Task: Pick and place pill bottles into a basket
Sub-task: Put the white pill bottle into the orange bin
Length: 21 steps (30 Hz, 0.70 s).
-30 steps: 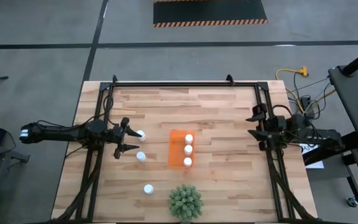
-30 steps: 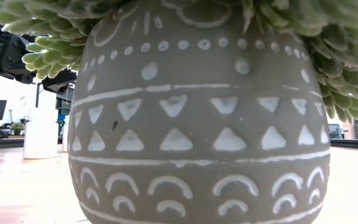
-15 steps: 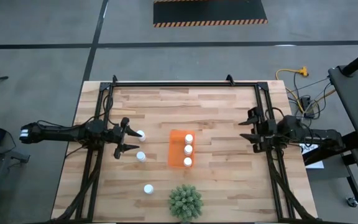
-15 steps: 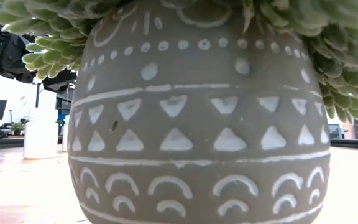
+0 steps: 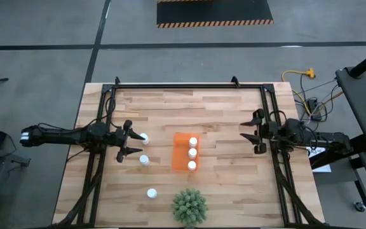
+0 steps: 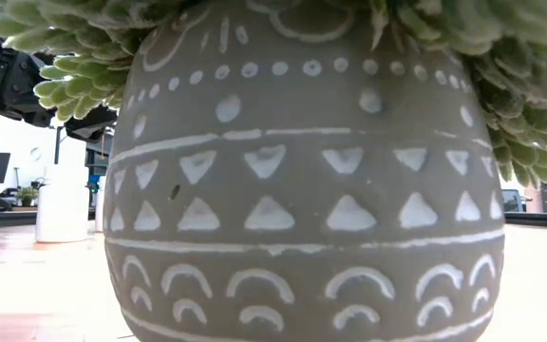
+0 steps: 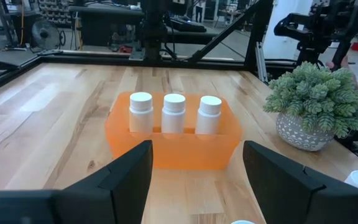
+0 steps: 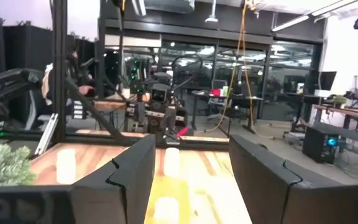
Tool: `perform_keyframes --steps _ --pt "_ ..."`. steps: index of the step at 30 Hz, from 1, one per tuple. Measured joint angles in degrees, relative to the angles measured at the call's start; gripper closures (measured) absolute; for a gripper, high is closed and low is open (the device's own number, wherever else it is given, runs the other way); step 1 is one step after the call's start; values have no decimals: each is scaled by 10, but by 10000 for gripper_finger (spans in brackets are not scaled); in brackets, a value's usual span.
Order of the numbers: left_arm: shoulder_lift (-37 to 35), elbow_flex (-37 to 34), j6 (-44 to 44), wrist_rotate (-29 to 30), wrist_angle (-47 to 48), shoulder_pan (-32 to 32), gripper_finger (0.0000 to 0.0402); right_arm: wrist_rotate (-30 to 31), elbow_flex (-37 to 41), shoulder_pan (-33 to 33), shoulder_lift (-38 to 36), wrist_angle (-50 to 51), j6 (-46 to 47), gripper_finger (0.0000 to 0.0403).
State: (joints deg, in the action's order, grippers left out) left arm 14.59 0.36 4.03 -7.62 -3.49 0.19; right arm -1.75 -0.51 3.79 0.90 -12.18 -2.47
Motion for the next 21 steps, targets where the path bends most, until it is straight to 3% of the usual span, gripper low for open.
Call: perform_keyframes --steps 4,13,21 --pt "0 0 0 0 -1 0 168 2 0 0 -1 6 -6 209" --pt "0 0 0 0 -1 0 168 5 0 0 -1 116 -59 209" --pt "0 0 0 0 -2 0 169 5 0 0 3 117 -81 209"
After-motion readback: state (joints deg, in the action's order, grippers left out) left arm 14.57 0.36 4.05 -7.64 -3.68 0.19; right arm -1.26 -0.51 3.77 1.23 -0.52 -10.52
